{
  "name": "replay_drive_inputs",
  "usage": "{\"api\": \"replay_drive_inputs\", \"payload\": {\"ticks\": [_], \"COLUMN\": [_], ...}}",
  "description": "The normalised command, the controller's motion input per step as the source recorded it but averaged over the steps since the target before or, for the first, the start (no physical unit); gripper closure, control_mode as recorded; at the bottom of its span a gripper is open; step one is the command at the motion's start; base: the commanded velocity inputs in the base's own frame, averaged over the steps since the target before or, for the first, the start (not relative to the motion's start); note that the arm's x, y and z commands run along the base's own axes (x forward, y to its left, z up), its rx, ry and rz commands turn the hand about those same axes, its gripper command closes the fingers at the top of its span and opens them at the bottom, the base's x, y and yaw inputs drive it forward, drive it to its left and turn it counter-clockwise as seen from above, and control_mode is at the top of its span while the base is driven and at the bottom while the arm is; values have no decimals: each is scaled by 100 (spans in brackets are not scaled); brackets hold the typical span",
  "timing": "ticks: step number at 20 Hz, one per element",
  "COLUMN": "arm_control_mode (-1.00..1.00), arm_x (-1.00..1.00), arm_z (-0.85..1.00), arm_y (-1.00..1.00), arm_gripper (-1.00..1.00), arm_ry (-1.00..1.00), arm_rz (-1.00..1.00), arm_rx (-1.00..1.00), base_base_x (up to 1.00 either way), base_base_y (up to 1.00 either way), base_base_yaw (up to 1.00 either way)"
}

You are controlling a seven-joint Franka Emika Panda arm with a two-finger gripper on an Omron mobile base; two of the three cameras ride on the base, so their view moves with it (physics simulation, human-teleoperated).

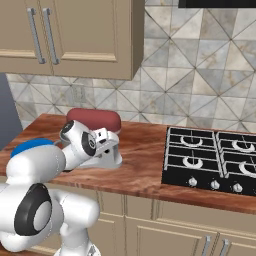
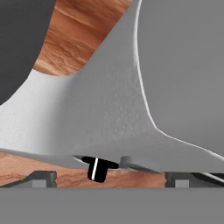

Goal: Add butter and sugar cubes to the stand mixer bowl and then turn on the stand mixer to begin making frosting.

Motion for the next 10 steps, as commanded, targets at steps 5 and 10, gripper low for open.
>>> {"api": "replay_drive_inputs", "payload": {"ticks": [5, 10], "arm_control_mode": [-100, -100], "arm_x": [0, 0], "arm_z": [0, 0], "arm_y": [0, 0], "arm_gripper": [-100, -100], "arm_ry": [0, -1], "arm_rz": [0, 0], "arm_rx": [0, 0], "base_base_x": [0, 0], "base_base_y": [0, 0], "base_base_yaw": [0, 0]}}
